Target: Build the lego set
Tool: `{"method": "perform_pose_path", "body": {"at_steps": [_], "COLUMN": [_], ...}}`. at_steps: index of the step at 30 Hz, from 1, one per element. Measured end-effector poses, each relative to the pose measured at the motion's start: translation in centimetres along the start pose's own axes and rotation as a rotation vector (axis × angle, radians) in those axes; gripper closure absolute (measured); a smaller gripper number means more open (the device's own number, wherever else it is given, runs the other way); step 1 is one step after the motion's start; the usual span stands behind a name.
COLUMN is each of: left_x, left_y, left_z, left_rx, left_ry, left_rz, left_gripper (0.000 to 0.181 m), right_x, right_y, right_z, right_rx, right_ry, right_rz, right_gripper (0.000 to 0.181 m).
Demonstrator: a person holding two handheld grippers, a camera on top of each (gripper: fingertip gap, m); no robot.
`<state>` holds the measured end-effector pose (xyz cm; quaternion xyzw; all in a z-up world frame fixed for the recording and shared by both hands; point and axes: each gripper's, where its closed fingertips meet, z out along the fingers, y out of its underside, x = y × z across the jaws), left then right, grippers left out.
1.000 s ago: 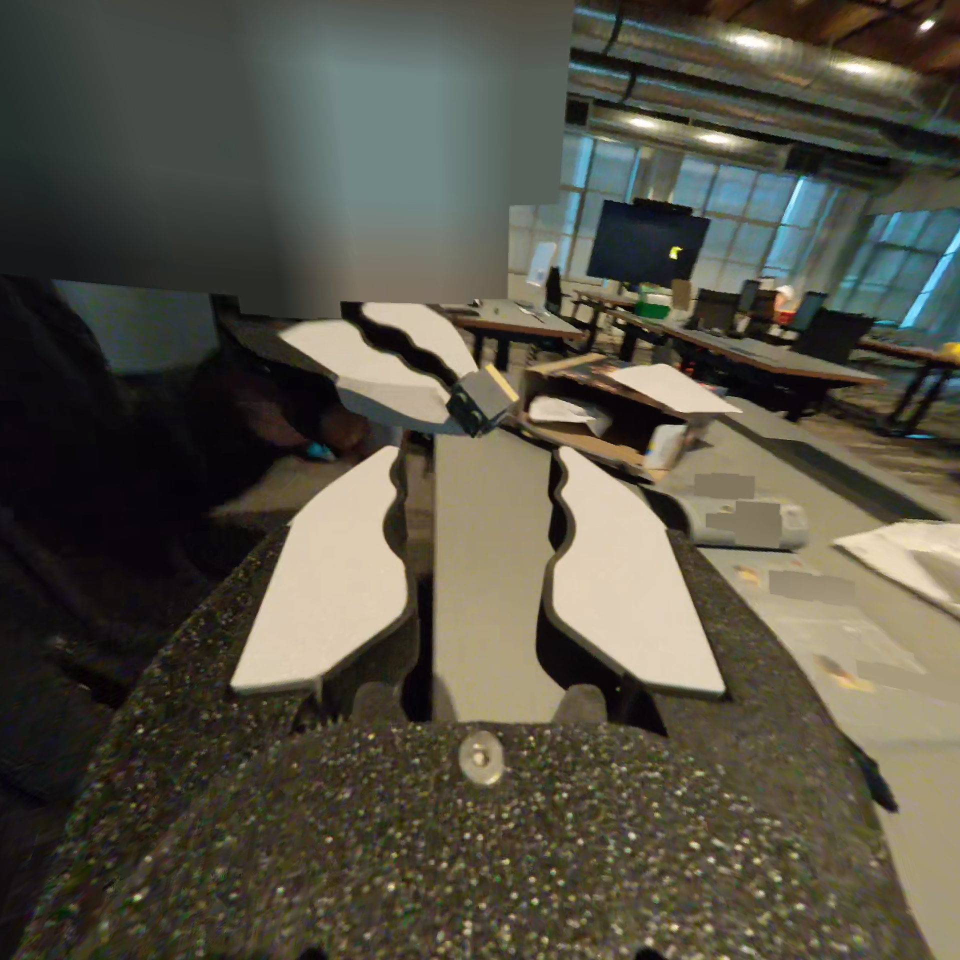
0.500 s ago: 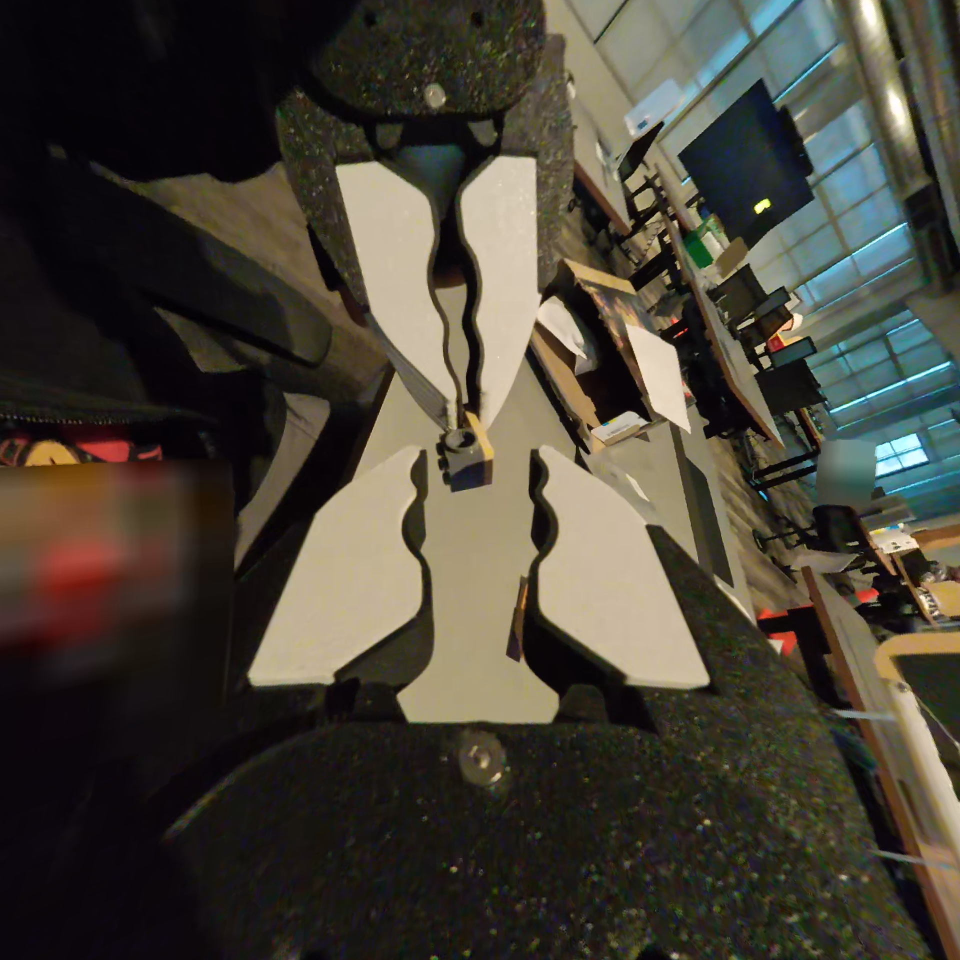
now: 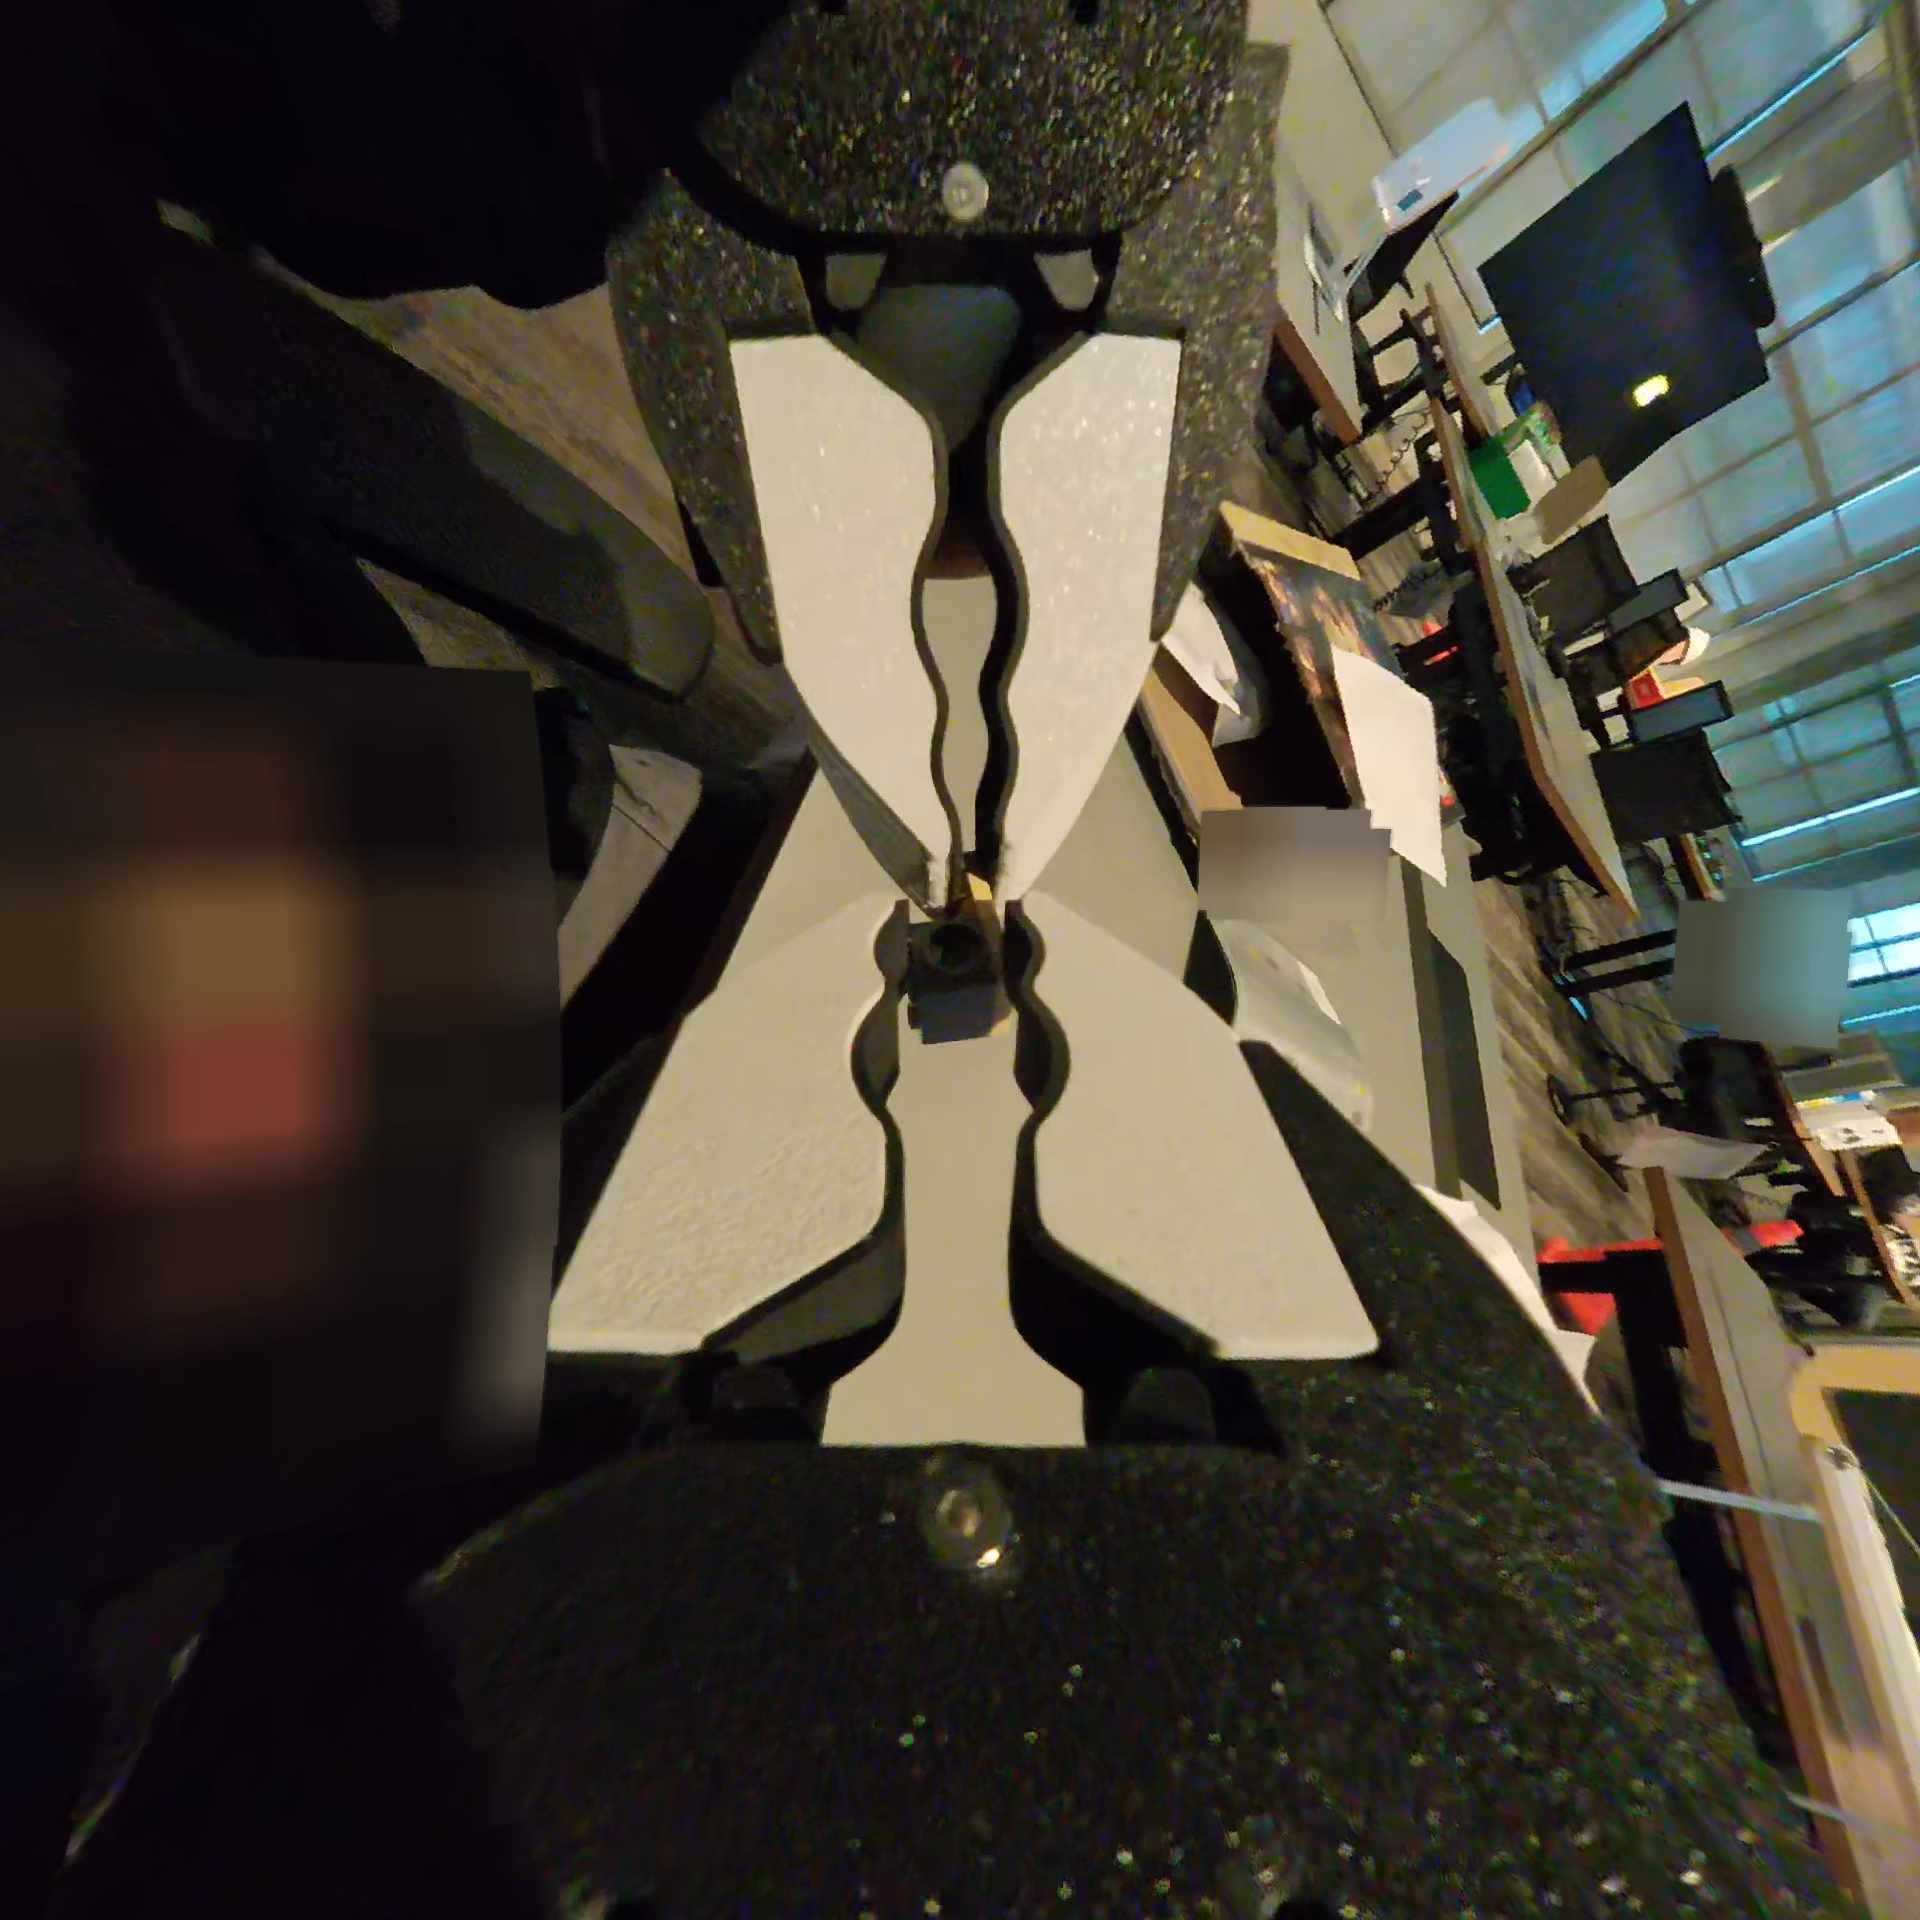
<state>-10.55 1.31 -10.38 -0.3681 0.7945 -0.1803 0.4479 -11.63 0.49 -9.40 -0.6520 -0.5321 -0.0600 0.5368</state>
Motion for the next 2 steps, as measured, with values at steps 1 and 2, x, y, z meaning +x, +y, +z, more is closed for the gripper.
{"method": "perform_pose_path", "body": {"at_steps": [1,2], "left_x": [0.01,0.02], "left_y": [0.00,0.04], "left_z": [-0.01,0.00], "left_rx": [0.002,0.001], "left_ry": [0.001,0.003], "left_rz": [0.000,0.001], "left_gripper": [0.176,0.176], "right_x": [-0.02,-0.04], "right_y": [0.01,0.06], "right_z": [0.03,0.09], "right_rx": [0.001,-0.002], "right_ry": [-0.007,-0.016], "right_rz": [0.007,0.016], "right_gripper": [0.165,0.165]}}
